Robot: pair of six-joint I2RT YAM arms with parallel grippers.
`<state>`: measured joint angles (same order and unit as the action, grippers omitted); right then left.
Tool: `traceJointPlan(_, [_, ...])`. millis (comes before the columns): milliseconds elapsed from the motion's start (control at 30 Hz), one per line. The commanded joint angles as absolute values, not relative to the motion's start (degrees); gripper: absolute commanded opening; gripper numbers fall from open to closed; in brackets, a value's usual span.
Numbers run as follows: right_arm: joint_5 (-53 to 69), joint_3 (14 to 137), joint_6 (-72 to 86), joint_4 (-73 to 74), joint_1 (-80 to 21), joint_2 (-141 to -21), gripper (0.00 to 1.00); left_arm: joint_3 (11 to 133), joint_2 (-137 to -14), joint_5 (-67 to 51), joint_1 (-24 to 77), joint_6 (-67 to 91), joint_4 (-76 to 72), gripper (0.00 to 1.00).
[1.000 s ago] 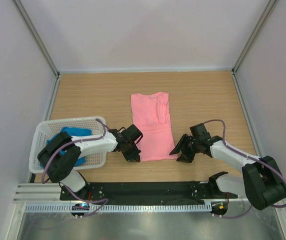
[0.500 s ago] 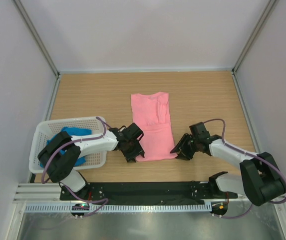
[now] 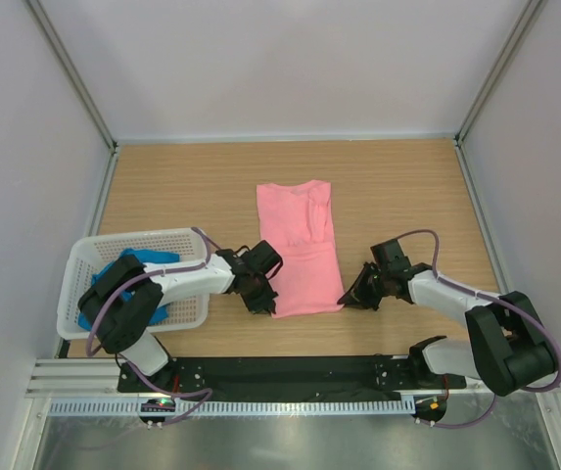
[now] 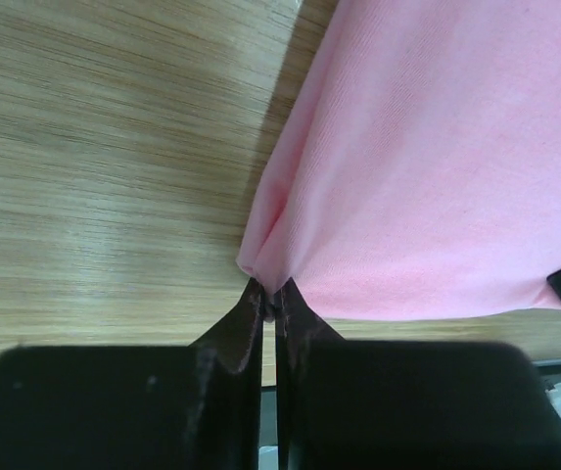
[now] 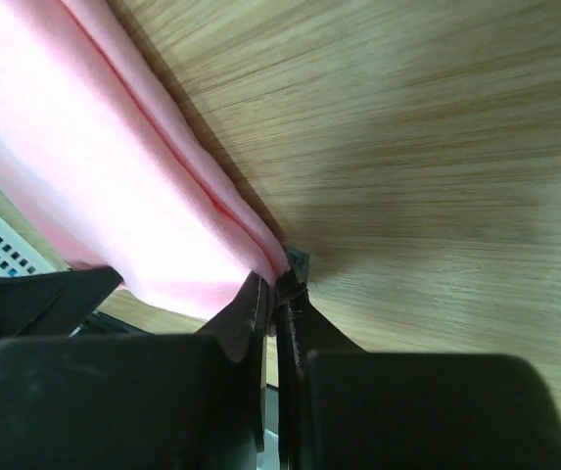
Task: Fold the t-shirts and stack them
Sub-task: Fold the tshirt
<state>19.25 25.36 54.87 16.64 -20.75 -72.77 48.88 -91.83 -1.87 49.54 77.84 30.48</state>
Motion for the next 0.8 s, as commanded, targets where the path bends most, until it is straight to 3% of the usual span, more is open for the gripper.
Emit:
traceJointPlan(0, [13.8,23.4,48.6,21.4,-21.2,-73.6,0.02,48.4,-93.5,0.6,49.7,75.3,33.1,0.0])
traceJointPlan(533, [16.7,19.6,50.9,41.7,-25.4,-45.0,0.01,50.5,-83.6,4.4,62.9,77.3,43.0,0.0])
traceJointPlan(767, [16.1,34.9,46.6,43.5,-25.1,-56.5,0.01,62.9,-82.5,9.1,58.2,69.9,52.1,0.0])
